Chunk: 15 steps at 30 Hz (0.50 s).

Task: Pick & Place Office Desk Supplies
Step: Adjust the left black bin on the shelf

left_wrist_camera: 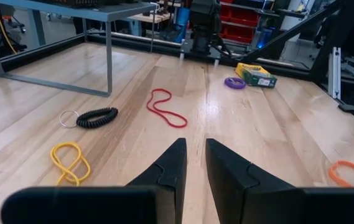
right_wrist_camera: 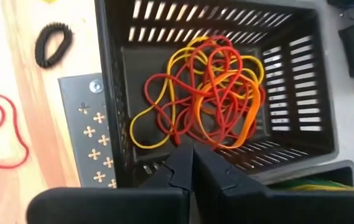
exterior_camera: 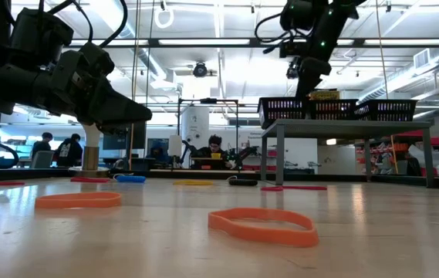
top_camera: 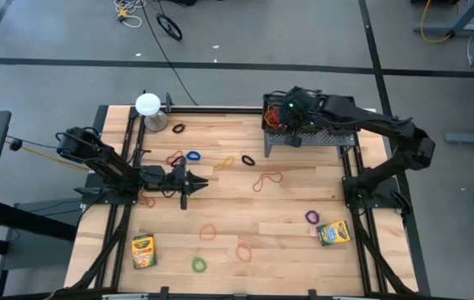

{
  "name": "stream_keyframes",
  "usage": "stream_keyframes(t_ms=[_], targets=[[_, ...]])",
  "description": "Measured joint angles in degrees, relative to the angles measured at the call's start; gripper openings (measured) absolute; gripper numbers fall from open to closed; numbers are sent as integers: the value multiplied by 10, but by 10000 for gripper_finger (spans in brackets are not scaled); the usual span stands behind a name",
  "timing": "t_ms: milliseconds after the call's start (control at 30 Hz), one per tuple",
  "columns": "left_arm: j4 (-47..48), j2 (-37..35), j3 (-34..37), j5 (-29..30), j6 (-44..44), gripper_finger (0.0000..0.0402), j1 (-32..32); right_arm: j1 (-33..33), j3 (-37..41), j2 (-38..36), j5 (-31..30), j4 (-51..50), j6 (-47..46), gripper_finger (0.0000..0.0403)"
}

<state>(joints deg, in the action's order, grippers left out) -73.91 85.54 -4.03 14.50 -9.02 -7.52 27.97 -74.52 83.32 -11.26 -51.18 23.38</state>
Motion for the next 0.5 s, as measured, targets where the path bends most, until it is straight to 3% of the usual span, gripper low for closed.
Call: stream_keyframes(t_ms=[500], targets=[[0,0,0,0,0,65,0,0,0,7,-32,-39,4,13]])
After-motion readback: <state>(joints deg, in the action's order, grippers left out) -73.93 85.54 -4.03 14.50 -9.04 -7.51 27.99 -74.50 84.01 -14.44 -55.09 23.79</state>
